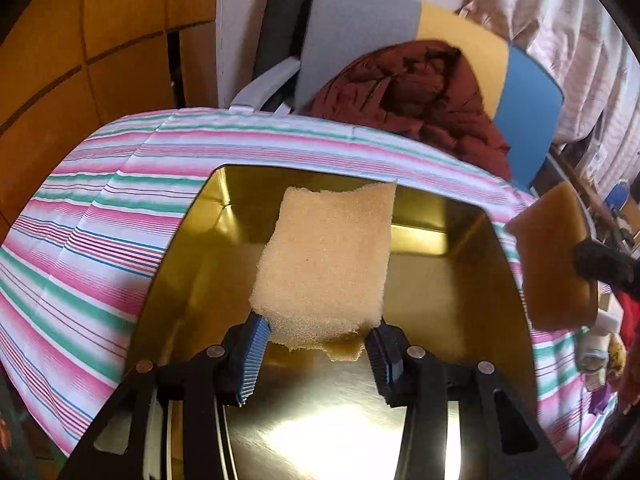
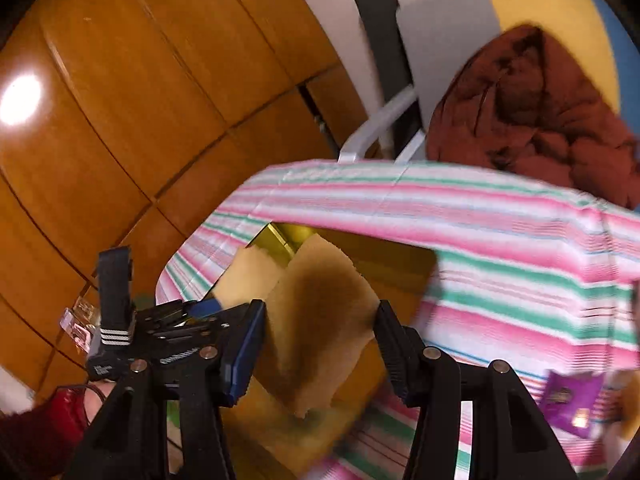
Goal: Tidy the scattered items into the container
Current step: 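Carry both yellow sponges over the gold tray and open both grippers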
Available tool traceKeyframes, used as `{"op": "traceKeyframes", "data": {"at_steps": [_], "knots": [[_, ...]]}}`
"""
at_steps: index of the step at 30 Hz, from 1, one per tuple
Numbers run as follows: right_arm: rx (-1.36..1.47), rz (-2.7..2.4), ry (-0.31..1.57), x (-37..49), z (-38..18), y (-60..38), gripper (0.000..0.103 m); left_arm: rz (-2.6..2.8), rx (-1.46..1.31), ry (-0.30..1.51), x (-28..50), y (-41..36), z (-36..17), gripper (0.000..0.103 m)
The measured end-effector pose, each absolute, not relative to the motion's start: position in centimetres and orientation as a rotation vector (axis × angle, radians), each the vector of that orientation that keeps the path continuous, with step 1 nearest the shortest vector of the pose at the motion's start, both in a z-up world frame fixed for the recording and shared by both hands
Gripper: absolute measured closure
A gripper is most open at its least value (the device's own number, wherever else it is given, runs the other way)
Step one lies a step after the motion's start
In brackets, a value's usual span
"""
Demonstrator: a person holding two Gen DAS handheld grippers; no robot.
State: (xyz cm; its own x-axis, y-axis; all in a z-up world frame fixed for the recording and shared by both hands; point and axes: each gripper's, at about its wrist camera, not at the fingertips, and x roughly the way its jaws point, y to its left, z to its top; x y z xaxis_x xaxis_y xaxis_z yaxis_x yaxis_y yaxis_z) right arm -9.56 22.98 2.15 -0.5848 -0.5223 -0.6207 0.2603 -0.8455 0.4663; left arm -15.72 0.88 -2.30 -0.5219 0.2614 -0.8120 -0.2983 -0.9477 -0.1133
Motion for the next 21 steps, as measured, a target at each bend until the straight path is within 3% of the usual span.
{"op": "traceKeyframes", "data": {"at_steps": [12, 18, 21], "knots": [[1.347, -2.352, -0.525, -18.6, -2.7, 17.1, 0.047, 2.492, -1.466, 0.006, -21.5, -1.7, -4.3, 0.051], [1.337, -2.279, -0.729, -21.3, -4.0, 16.0, 0.029, 2.465, -1.481, -0.197, -20.7, -3.8, -3.7, 0.046], [1.295, -2.260, -0.773, -21.3, -3.8, 15.5, 0.021, 2.476, -1.421, -0.215, -20.3, -4.1, -3.3, 0.040]]}}
